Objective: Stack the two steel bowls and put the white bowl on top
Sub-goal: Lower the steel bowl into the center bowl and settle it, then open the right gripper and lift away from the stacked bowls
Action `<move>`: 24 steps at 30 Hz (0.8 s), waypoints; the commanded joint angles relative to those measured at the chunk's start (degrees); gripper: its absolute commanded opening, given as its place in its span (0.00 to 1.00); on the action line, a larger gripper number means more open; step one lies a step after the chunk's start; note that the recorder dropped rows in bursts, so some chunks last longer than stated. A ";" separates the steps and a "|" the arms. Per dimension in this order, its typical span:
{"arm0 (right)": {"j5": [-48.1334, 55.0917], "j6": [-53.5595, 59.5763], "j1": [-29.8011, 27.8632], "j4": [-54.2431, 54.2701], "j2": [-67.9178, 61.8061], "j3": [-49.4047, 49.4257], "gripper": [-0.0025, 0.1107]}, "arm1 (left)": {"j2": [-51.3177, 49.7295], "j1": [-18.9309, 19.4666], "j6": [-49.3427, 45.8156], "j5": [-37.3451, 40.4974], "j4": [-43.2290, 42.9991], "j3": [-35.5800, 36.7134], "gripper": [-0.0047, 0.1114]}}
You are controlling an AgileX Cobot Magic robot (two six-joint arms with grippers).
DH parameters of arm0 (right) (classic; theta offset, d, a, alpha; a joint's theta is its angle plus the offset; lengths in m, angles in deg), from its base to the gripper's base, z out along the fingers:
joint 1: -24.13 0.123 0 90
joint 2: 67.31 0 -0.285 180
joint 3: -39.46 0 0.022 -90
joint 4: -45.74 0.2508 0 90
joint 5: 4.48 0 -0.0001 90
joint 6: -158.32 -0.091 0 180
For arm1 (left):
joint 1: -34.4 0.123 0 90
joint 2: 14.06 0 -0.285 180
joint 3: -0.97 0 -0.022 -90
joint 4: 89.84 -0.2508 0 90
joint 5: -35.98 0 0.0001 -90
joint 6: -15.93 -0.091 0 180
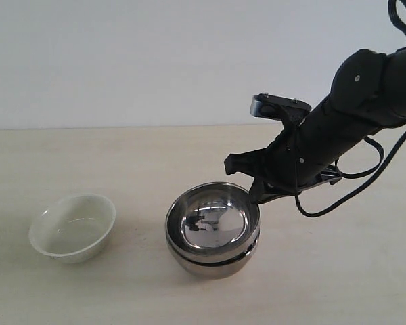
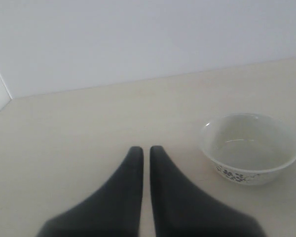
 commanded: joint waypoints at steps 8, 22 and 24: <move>0.65 0.53 0.03 -0.67 -0.35 -0.19 0.06 | 0.22 0.17 0.56 -0.46 0.49 0.20 0.07; 1.24 0.53 0.03 -0.67 -1.94 -0.08 0.06 | 0.22 0.17 0.56 -0.46 0.49 0.20 0.07; 1.23 0.64 0.03 -0.67 -1.94 -0.08 0.06 | 0.22 0.17 0.56 -0.46 0.49 0.20 0.07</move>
